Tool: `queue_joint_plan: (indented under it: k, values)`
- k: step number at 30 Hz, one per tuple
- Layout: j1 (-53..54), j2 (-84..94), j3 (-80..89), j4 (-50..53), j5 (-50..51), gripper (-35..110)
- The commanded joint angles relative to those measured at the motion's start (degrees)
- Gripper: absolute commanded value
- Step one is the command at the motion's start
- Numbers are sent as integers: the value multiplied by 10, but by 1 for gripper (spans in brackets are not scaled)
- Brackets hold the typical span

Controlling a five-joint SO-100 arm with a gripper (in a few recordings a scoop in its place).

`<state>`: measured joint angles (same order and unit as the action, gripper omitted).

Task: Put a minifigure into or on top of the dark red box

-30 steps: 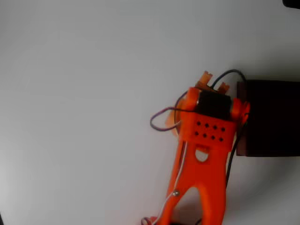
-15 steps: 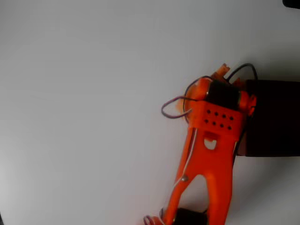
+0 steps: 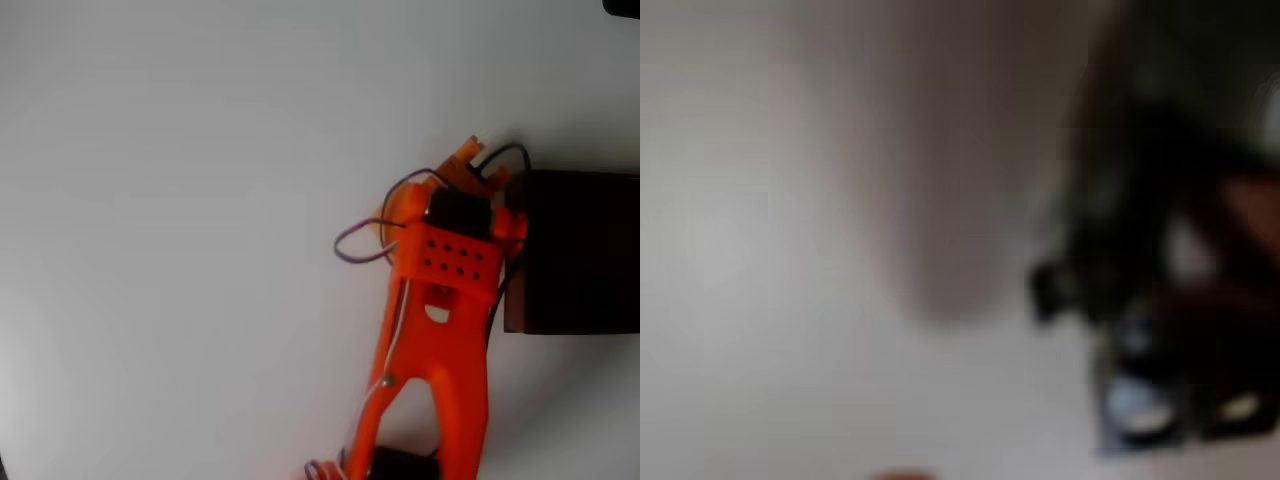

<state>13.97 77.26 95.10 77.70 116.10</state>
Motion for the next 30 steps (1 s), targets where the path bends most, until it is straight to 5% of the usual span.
queue_joint_plan:
  k: [1,30]
  values:
    - [16,36,16,-9,6,20]
    - [41,6,64,-105,-45,8]
